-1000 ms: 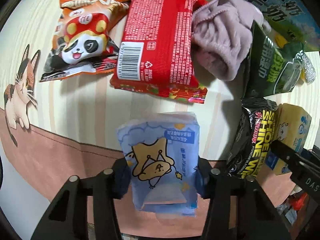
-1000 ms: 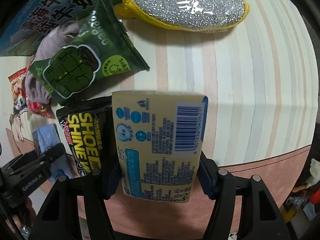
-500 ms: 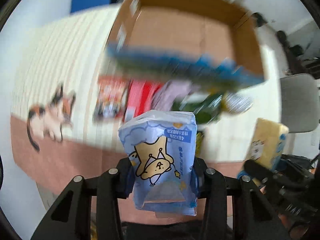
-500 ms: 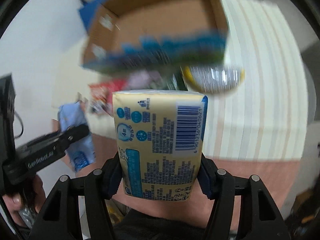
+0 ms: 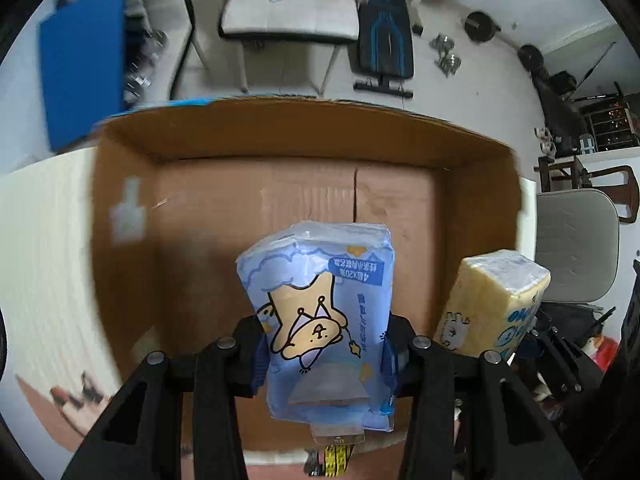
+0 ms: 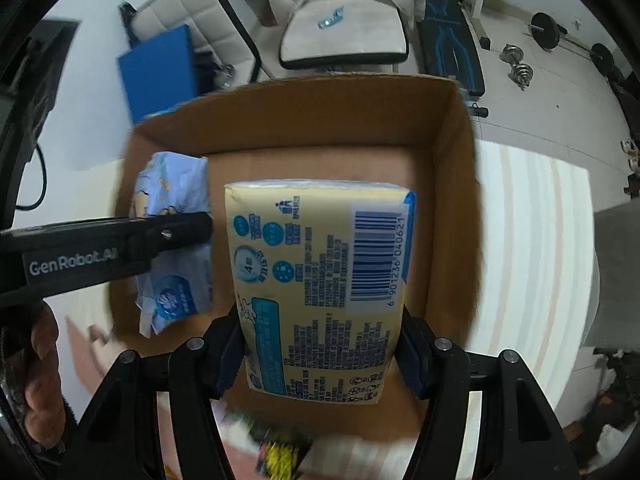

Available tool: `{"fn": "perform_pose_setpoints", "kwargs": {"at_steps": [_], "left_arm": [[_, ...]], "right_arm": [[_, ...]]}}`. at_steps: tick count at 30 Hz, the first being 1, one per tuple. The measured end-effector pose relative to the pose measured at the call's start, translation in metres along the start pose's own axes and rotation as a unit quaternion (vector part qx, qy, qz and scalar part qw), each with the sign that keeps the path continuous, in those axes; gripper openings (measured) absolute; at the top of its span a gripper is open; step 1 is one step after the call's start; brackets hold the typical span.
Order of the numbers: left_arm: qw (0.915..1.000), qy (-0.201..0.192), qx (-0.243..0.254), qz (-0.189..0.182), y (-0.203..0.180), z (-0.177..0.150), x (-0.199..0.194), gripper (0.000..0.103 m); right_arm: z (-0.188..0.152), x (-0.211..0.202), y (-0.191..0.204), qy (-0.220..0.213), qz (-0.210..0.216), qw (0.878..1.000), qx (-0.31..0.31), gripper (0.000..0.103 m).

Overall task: Organize soft objects
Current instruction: 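Carry both packs into the cardboard box and open both tools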

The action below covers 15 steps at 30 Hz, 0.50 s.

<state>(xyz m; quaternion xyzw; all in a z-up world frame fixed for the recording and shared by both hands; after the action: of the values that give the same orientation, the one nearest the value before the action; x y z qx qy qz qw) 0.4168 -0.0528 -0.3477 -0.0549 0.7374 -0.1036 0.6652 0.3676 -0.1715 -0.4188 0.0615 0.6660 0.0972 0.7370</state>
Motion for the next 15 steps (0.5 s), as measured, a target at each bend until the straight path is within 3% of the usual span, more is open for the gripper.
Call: {"fn": "perform_pose_setpoints", "kwargs": {"at_steps": [6,10,15], "left_arm": [[0.9994,0.031,0.01,-0.007,-0.018,0.033,0.033,0.041],[0.9988,0.042,0.022,-0.011,-0.03,0.041,0.04,0.043],[0.9989,0.039,0.022,0.012,-0.027,0.051,0.045,0.047]], "right_arm": [[0.067,0.017,0.012,0.024,-0.031,0.999,-0.008,0.066],[0.078,0.027,0.011,0.03,-0.051,0.998,-0.012,0.066],[0.085,0.037,0.006,0.037,-0.069,0.997,-0.011,0.067]]}}
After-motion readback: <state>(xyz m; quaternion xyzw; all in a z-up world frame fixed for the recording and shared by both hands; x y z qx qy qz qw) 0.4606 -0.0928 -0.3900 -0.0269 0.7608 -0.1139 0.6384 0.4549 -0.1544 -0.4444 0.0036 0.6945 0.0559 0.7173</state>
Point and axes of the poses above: each gripper's, at about its wrist camera, not at the fingertips, and x roughly the way its jaws point, y to its left, z to its top, the point moved 8 cm from there along x, roughly the way its jaws point
